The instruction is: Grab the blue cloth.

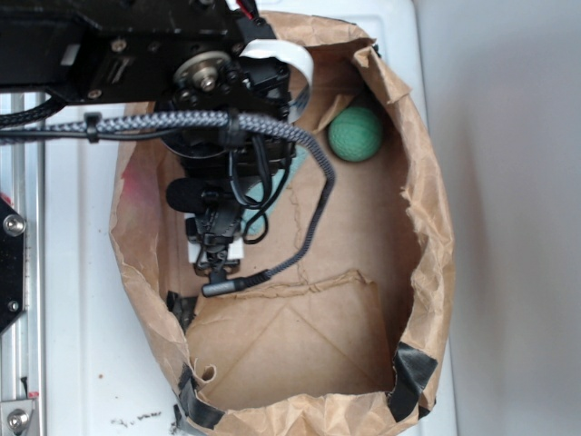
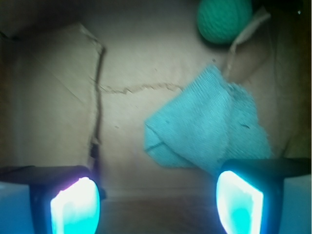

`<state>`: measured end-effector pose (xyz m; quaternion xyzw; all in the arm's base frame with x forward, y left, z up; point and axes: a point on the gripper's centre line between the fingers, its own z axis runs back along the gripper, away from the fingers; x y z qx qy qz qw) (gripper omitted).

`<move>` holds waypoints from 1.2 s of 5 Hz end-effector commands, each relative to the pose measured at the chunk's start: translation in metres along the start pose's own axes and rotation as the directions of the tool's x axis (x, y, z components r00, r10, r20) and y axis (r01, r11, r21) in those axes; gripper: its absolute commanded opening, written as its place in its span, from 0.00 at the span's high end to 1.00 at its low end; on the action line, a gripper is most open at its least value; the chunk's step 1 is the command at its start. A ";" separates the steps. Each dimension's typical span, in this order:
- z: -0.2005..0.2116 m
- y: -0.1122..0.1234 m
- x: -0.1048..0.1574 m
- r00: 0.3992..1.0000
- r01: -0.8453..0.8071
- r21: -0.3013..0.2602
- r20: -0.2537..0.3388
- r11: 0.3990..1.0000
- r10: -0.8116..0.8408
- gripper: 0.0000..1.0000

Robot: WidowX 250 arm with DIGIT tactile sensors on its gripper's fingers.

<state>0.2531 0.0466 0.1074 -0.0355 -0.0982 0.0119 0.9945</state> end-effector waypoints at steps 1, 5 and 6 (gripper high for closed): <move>-0.009 0.009 0.007 0.999 -0.031 0.071 0.036 0.997 0.029 0.00; -0.009 0.009 0.007 0.999 -0.031 0.071 0.036 0.997 0.029 0.00; -0.025 0.010 0.010 0.999 -0.026 0.094 0.045 0.995 0.021 0.00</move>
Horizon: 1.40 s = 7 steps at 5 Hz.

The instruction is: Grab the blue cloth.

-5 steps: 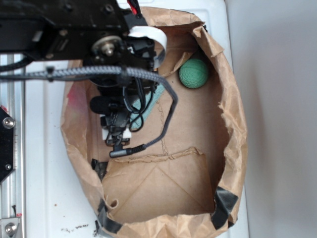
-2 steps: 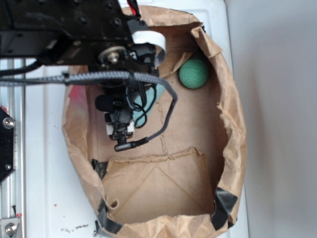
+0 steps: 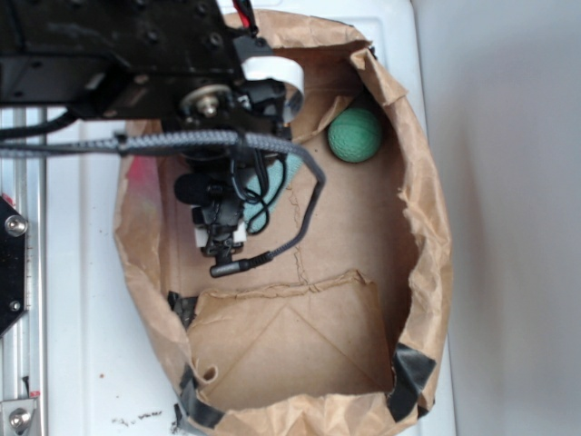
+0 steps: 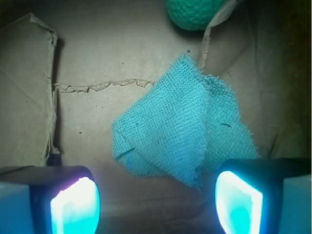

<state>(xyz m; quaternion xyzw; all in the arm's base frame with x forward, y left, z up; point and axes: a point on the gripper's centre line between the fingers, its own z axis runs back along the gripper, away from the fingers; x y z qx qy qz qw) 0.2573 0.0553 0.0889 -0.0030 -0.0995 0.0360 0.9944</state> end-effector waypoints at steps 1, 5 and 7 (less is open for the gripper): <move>-0.024 -0.001 0.013 0.997 0.026 0.022 0.067 0.999 -0.028 0.00; -0.062 -0.004 0.020 0.995 0.010 0.067 0.103 0.998 -0.017 1.00; -0.047 -0.005 0.010 0.995 0.003 0.043 0.100 0.999 -0.007 1.00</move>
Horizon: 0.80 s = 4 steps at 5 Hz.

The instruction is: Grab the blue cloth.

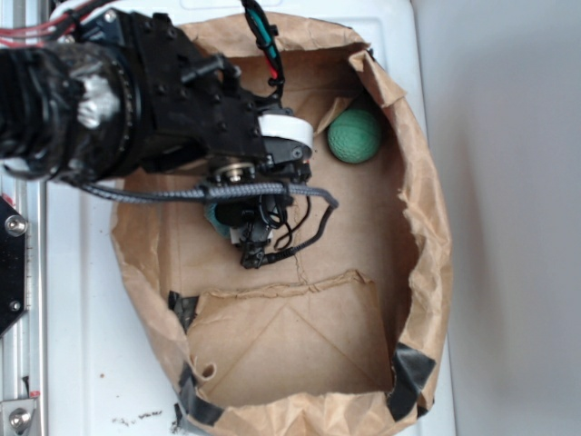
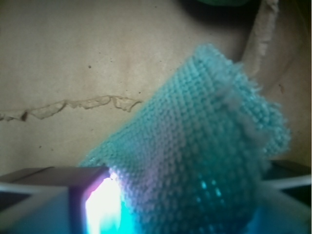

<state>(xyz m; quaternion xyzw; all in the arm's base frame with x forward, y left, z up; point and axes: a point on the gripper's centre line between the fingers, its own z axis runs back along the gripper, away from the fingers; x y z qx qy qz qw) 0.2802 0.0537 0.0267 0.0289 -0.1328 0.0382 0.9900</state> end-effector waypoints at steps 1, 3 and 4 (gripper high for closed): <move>0.041 -0.002 -0.003 0.999 0.004 -0.063 0.032 0.998 -0.002 1.00; 0.076 -0.012 -0.008 0.997 0.007 -0.155 0.071 0.988 0.004 1.00; 0.091 -0.020 -0.010 0.997 0.017 -0.196 0.075 0.980 -0.003 1.00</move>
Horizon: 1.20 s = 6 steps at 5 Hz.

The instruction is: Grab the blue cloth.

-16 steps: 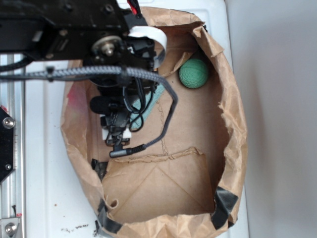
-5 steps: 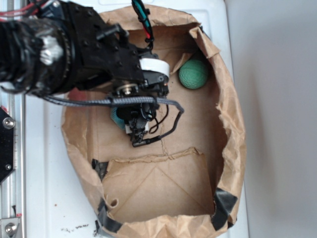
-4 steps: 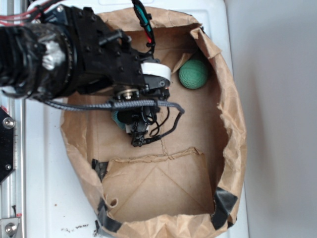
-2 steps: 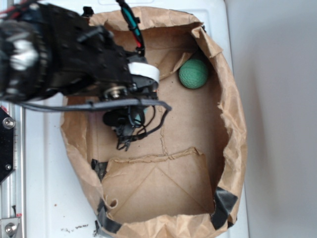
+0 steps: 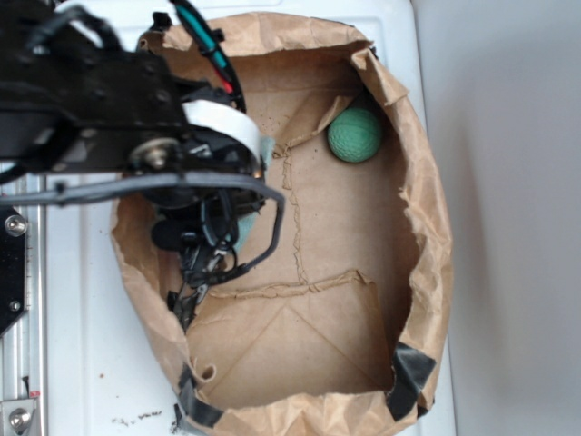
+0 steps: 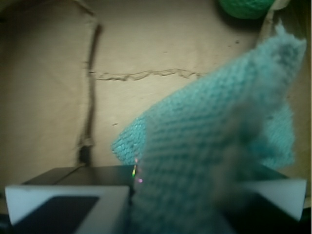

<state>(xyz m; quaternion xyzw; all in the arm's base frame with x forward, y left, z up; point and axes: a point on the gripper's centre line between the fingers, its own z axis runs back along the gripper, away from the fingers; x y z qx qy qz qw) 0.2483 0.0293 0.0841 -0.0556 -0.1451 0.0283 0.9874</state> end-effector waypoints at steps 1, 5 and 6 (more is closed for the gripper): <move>0.039 -0.021 0.009 0.997 0.018 -0.054 0.074 0.998 -0.014 1.00; 0.066 -0.065 0.045 0.989 -0.071 0.031 0.131 0.997 0.067 1.00; 0.068 -0.062 0.042 0.987 -0.068 0.045 0.151 0.997 0.061 1.00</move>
